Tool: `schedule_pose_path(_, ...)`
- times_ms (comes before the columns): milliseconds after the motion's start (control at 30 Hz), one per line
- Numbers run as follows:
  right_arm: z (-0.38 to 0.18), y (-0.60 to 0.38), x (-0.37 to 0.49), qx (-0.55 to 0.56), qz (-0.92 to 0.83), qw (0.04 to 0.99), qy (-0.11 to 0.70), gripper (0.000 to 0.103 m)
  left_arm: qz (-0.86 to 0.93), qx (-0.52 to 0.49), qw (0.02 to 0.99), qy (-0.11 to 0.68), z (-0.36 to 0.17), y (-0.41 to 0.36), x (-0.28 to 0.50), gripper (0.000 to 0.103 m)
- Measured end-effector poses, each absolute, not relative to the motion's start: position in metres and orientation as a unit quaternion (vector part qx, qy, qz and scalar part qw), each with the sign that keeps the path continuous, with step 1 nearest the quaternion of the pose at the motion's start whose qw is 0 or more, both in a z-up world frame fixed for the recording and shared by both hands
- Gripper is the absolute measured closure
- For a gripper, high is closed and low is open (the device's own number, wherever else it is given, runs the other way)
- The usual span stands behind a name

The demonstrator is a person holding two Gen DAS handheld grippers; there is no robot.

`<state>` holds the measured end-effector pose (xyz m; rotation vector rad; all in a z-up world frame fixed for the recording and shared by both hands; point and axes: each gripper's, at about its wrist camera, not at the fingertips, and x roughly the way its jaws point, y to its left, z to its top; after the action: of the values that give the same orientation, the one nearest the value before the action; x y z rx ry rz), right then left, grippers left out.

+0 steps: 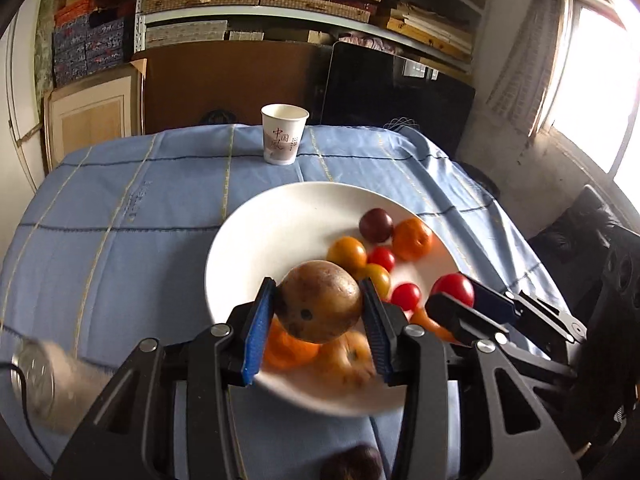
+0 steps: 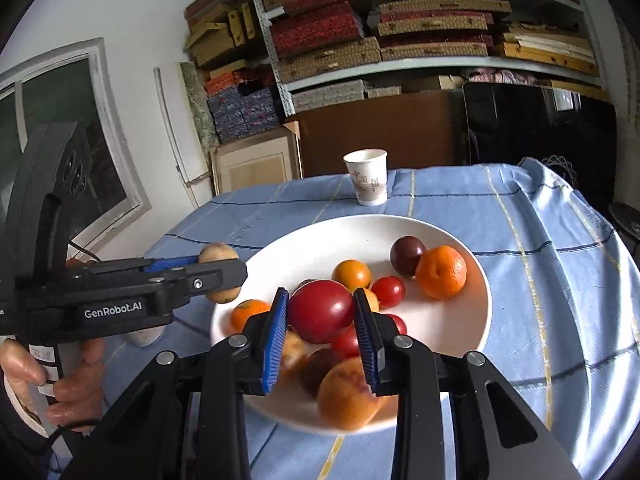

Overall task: Organize fruits
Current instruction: 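Carry the tomato and pale brown fruit onto the plate and release both, then grasp another pale brown round fruit with the right gripper and lift it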

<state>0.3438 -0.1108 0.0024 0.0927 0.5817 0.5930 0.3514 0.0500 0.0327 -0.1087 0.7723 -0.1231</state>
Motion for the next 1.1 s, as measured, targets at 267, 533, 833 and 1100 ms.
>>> schedule_pose_path(267, 0.011, -0.121, 0.340, 0.051, 0.289, 0.910, 0.291, 0.046, -0.021, -0.026, 0.946, 0.323, 0.043, 0.049, 0.340, 0.009)
schedule_pose_path(533, 0.011, -0.126, 0.285, 0.043, 0.336, 0.890, 0.304, 0.036, -0.010, 0.001, 0.952, 0.306, 0.043, 0.049, 0.252, 0.005)
schedule_pose_path(833, -0.012, -0.115, 0.223, -0.019, 0.369, 0.875, 0.313, 0.036, 0.034, -0.001, 0.945, 0.326, 0.005, 0.055, 0.198, 0.005)
schedule_pose_path(1100, -0.017, -0.112, 0.214, -0.030, 0.372, 0.871, 0.318, 0.036, 0.046, -0.020, 0.939, 0.340, -0.001, 0.063, 0.191, 0.005)
